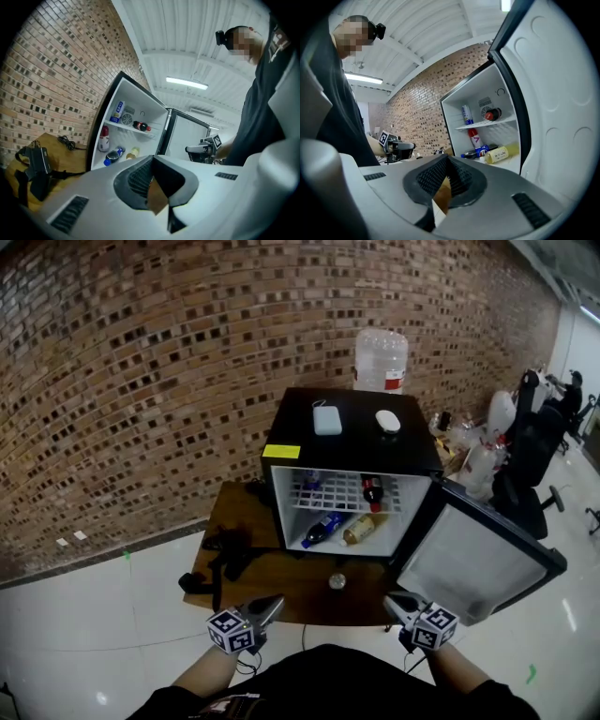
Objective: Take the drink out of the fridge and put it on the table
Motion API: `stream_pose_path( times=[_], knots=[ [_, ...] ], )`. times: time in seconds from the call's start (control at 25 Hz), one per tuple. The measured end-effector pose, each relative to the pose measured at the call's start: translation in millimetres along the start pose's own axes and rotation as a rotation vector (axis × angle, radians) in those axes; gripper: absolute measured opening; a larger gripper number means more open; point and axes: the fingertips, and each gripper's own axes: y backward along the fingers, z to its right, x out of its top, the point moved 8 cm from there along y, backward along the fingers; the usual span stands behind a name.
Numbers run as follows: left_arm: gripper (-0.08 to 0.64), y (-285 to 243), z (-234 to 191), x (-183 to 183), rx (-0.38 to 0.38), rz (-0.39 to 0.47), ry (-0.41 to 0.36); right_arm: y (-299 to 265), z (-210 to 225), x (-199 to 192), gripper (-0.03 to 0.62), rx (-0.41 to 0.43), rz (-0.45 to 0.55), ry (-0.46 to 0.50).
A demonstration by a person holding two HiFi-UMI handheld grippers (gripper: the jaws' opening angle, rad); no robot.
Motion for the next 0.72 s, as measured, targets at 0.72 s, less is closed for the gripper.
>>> stream_pose_path(
  times=[0.72],
  knots=[
    [0.008, -8.9, -5.5, -2.2, -0.021, -0.008, 0.012, -3.9, 7.1, 2.7, 0.011, -0.002, -0.012, 0.044]
  ],
)
